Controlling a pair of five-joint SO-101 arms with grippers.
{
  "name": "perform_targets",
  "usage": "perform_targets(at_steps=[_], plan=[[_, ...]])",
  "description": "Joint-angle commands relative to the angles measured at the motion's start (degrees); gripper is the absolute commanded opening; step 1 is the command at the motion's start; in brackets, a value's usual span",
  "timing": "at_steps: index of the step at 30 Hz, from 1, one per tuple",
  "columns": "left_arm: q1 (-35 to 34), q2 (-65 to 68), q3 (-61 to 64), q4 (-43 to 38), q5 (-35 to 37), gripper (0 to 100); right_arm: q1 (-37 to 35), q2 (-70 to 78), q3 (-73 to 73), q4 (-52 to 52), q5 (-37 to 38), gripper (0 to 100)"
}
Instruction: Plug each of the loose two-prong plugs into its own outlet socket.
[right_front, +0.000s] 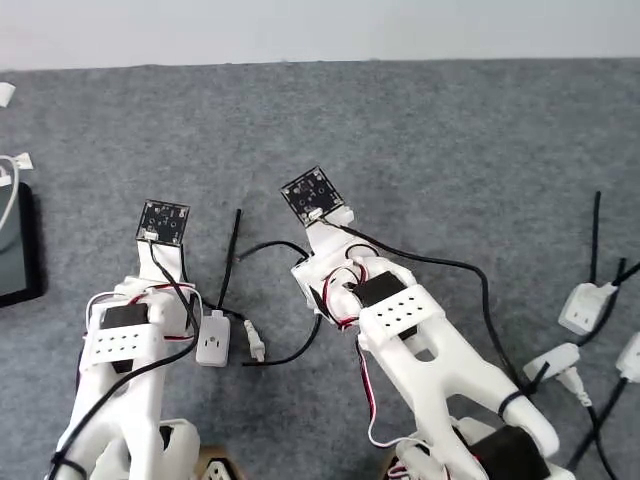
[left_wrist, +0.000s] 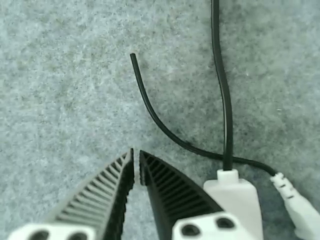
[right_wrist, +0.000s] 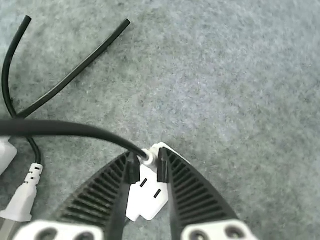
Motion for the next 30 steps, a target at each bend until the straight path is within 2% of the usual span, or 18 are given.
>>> perform_targets(at_steps=[1,13,23,30], plan=[[-0.3,0.2,-2.9,-0.9,-0.8,2,-0.4,0.3,-1.5,0.6,-1.0,0.8],[-0.3,0.2,-2.9,-0.9,-0.8,2,1.3,-8.0,-1.9,3.0,-1.1,0.8],[-0.3,0.3,-2.9,-0.9,-0.8,2,1.5,-4.8,-1.6,2.9,-0.5,0.8],[-0.3,0.3,-2.9,-0.9,-0.8,2,4.6,-3.8,-1.7,1.4,1.0,0.8]])
